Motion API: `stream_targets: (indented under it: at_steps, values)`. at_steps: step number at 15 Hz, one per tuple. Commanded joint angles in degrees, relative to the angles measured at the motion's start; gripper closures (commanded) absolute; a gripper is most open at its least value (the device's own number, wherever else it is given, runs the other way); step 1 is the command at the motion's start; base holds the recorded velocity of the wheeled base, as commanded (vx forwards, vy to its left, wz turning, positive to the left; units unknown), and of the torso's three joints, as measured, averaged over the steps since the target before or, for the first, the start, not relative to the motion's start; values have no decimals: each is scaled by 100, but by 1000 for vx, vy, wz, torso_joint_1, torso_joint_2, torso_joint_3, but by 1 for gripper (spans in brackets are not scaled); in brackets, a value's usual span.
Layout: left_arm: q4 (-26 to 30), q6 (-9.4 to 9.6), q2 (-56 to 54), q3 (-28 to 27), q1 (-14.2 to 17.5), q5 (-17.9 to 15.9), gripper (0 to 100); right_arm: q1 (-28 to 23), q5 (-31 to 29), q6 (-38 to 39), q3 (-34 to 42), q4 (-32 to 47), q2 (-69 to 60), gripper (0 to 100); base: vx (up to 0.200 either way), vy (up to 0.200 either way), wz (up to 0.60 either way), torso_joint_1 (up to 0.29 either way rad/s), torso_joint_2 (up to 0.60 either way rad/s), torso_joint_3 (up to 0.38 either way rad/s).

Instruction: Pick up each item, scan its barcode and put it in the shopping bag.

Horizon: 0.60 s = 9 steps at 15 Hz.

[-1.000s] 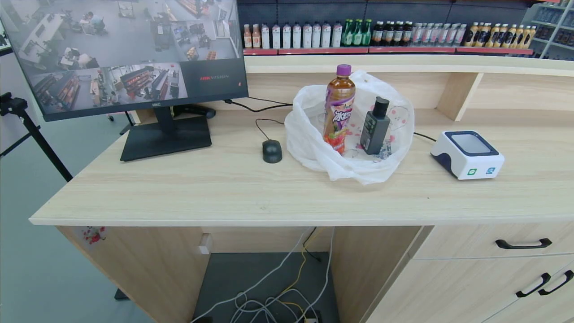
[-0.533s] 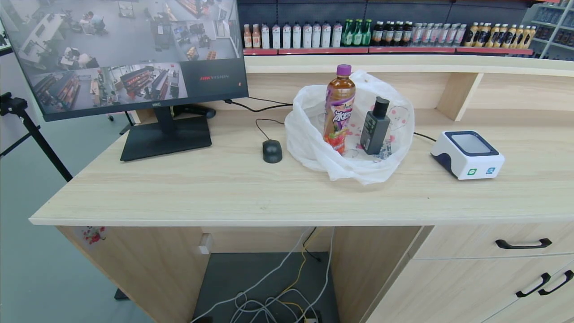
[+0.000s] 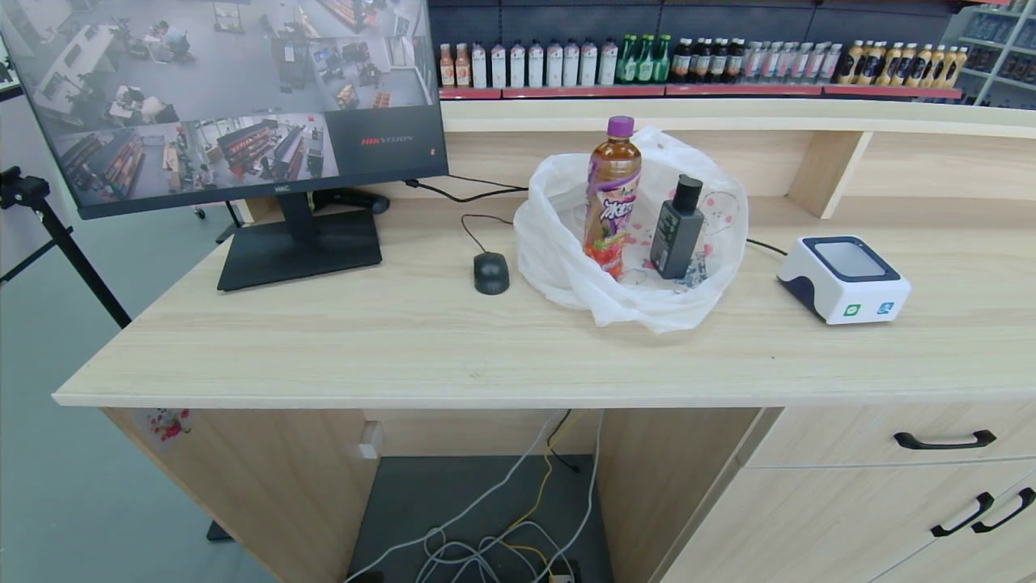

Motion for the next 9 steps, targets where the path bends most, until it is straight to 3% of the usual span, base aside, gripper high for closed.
stream_targets:
  at_steps: [1, 3, 6, 9]
  values:
    - [0, -2, -2, 0, 0, 0, 0, -27, -416, -368, 291, -427, -306, 0, 0, 0, 0, 0, 0, 0]
    - [0, -2, -2, 0, 0, 0, 0, -27, -557, -702, 335, -576, -306, 0, 0, 0, 0, 0, 0, 0]
    - [0, 7, -2, 0, 0, 0, 0, -27, -1066, -104, 335, -313, -306, 0, 0, 0, 0, 0, 0, 0]
    - [0, 7, -2, 0, -9, 0, 0, -18, -1101, 98, 335, -330, -306, 0, 0, 0, 0, 0, 0, 0]
